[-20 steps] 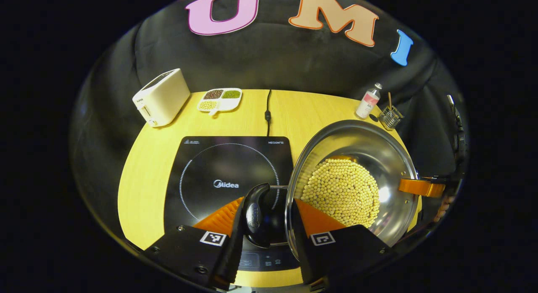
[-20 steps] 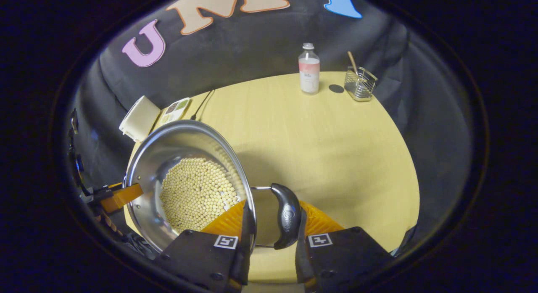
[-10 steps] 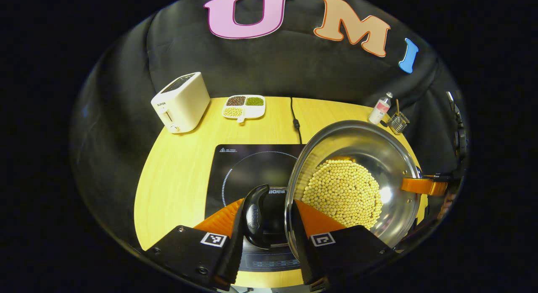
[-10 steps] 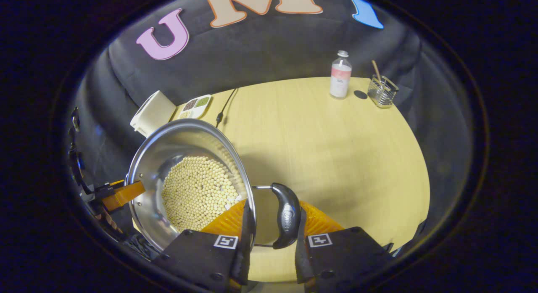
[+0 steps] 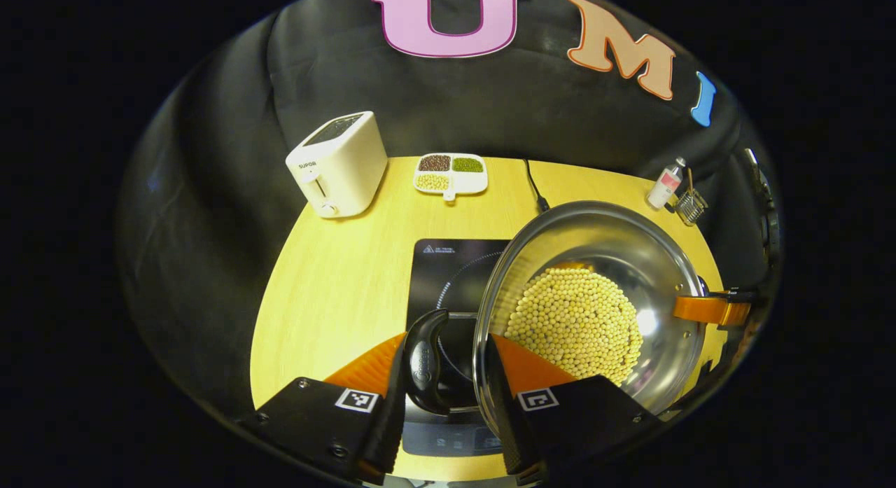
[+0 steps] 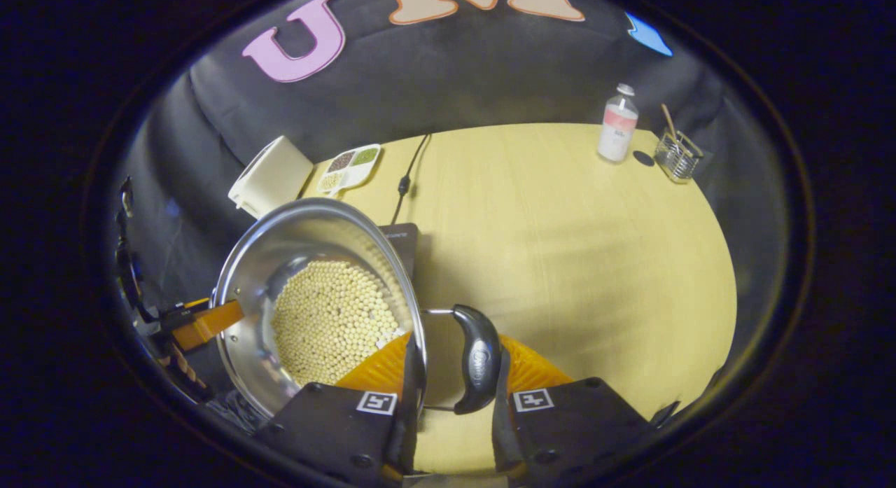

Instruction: First push the handle of the pot to place it horizontally, then grasp the pot with both hands and set it on the induction cooktop.

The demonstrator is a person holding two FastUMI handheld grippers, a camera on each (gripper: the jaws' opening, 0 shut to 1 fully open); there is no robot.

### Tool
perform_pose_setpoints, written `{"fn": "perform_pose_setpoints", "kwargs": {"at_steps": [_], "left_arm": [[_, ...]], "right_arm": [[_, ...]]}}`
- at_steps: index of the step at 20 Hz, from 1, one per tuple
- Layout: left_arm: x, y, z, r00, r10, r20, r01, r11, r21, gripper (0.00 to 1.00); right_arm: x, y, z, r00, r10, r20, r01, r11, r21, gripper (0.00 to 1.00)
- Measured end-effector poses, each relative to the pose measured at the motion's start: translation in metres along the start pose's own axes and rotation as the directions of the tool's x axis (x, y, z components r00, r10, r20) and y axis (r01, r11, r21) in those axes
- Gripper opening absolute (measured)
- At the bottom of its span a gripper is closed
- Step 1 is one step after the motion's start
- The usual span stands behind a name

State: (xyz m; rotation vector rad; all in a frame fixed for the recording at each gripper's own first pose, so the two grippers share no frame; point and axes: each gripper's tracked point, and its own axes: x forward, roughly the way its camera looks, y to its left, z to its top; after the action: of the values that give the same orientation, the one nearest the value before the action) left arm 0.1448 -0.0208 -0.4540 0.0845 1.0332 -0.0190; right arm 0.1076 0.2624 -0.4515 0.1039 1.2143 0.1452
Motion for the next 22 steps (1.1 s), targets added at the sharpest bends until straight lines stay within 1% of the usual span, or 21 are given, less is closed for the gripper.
{"fn": "perform_pose_setpoints", "kwargs": {"at_steps": [2, 5, 7, 8, 9, 11, 12, 13, 14, 15, 16, 17, 18, 19, 20, 21, 22], "left_arm": [[0.005, -0.002, -0.001, 1.0, -0.019, -0.01, 0.019, 1.0, 0.016, 0.58], [0.015, -0.003, 0.007, 0.998, -0.057, 0.004, 0.057, 0.995, 0.083, 0.58], [0.018, -0.001, 0.007, 0.997, -0.081, -0.013, 0.082, 0.993, 0.089, 0.57], [0.019, 0.0, 0.006, 0.996, -0.09, -0.025, 0.092, 0.992, 0.086, 0.57], [0.021, 0.001, 0.007, 0.995, -0.098, -0.019, 0.099, 0.992, 0.084, 0.58], [0.025, 0.002, 0.003, 0.995, -0.098, -0.023, 0.099, 0.993, 0.06, 0.58], [0.023, -0.001, 0.001, 0.995, -0.094, -0.037, 0.095, 0.994, 0.051, 0.6], [0.024, -0.001, 0.011, 0.995, -0.094, -0.008, 0.095, 0.993, 0.072, 0.61], [0.029, 0.0, 0.009, 0.996, -0.093, -0.005, 0.093, 0.992, 0.084, 0.61], [0.027, 0.002, 0.008, 0.996, -0.086, -0.012, 0.086, 0.993, 0.086, 0.61], [0.027, 0.001, 0.013, 0.997, -0.073, 0.007, 0.072, 0.994, 0.084, 0.65], [0.03, 0.0, 0.012, 0.998, -0.066, 0.006, 0.066, 0.995, 0.081, 0.66], [0.03, -0.002, 0.004, 0.997, -0.071, -0.029, 0.073, 0.995, 0.067, 0.7], [0.028, -0.003, -0.006, 0.996, -0.072, -0.061, 0.075, 0.996, 0.045, 0.71], [0.028, -0.004, -0.014, 0.994, -0.078, -0.072, 0.079, 0.997, 0.008, 0.76], [0.027, -0.004, -0.014, 0.995, -0.084, -0.049, 0.083, 0.996, -0.031, 0.76], [0.026, -0.001, -0.013, 0.996, -0.082, -0.026, 0.08, 0.995, -0.057, 0.8]], "right_arm": [[0.004, 0.011, 0.0, 1.0, -0.028, 0.0, 0.028, 0.999, 0.022, 0.46], [0.008, 0.026, -0.001, 0.998, -0.067, 0.006, 0.066, 0.997, 0.05, 0.45], [0.016, 0.03, -0.005, 0.996, -0.094, 0.0, 0.094, 0.992, 0.08, 0.45], [0.014, 0.033, -0.007, 0.995, -0.104, -0.003, 0.104, 0.991, 0.086, 0.39], [0.016, 0.034, -0.005, 0.994, -0.111, 0.002, 0.11, 0.99, 0.085, 0.45], [0.024, 0.039, -0.007, 0.993, -0.122, 0.009, 0.121, 0.99, 0.076, 0.45], [0.032, 0.043, -0.008, 0.992, -0.129, 0.006, 0.128, 0.989, 0.076, 0.45], [0.036, 0.046, -0.007, 0.991, -0.132, 0.008, 0.131, 0.988, 0.082, 0.39], [0.033, 0.046, -0.007, 0.991, -0.135, 0.014, 0.133, 0.988, 0.081, 0.46], [0.035, 0.044, -0.011, 0.991, -0.134, 0.007, 0.133, 0.987, 0.085, 0.46], [0.035, 0.045, -0.013, 0.991, -0.134, 0.007, 0.133, 0.987, 0.093, 0.43], [0.04, 0.042, -0.016, 0.99, -0.138, 0.001, 0.138, 0.986, 0.093, 0.43], [0.037, 0.041, -0.018, 0.989, -0.146, -0.005, 0.146, 0.985, 0.091, 0.48], [0.04, 0.038, -0.017, 0.988, -0.156, 0.006, 0.155, 0.984, 0.092, 0.53], [0.038, 0.038, -0.016, 0.988, -0.151, 0.011, 0.15, 0.984, 0.095, 0.63], [0.036, 0.038, -0.012, 0.989, -0.144, 0.022, 0.141, 0.985, 0.103, 0.65], [0.033, 0.038, -0.009, 0.99, -0.135, 0.032, 0.131, 0.985, 0.112, 0.66]]}}
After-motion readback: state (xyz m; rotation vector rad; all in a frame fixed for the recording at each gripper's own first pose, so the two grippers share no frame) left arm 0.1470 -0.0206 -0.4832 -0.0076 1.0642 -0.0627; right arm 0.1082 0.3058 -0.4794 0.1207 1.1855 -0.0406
